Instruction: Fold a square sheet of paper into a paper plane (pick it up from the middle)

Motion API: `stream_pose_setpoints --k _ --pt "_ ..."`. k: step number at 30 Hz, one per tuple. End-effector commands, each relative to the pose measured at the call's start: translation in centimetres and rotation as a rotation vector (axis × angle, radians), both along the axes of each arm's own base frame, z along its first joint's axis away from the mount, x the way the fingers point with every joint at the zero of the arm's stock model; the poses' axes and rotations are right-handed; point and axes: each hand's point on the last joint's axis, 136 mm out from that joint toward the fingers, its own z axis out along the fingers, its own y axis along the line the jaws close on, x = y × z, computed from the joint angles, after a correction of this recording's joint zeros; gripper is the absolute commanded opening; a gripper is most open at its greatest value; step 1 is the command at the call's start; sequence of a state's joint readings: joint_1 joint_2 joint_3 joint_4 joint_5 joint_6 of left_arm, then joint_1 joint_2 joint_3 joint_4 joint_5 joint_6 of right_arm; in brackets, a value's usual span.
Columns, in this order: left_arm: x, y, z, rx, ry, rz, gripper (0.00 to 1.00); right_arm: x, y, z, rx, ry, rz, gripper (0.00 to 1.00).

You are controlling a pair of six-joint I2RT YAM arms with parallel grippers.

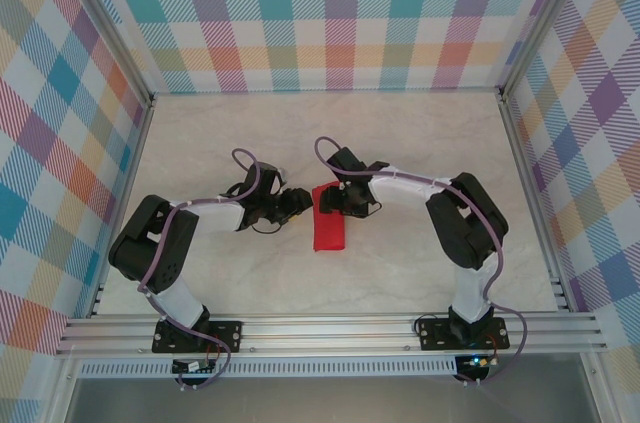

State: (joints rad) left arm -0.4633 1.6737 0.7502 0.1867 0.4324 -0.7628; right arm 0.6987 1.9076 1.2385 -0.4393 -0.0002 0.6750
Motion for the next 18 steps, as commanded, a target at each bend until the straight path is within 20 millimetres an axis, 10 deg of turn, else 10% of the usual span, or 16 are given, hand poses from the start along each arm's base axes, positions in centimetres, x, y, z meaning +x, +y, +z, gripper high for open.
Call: stream_pose_setpoints --k 1,18 --pt "0.1 -0.3 0.7 0.001 -0.023 -0.007 0.51 0.3 0.1 -0.3 -0.021 0.014 -0.01 0.67" --pt "-0.1 -0.2 0.5 0.005 -0.018 -0.012 0.5 -0.3 -1.5 -1.6 -0.088 0.045 -0.077 0.59"
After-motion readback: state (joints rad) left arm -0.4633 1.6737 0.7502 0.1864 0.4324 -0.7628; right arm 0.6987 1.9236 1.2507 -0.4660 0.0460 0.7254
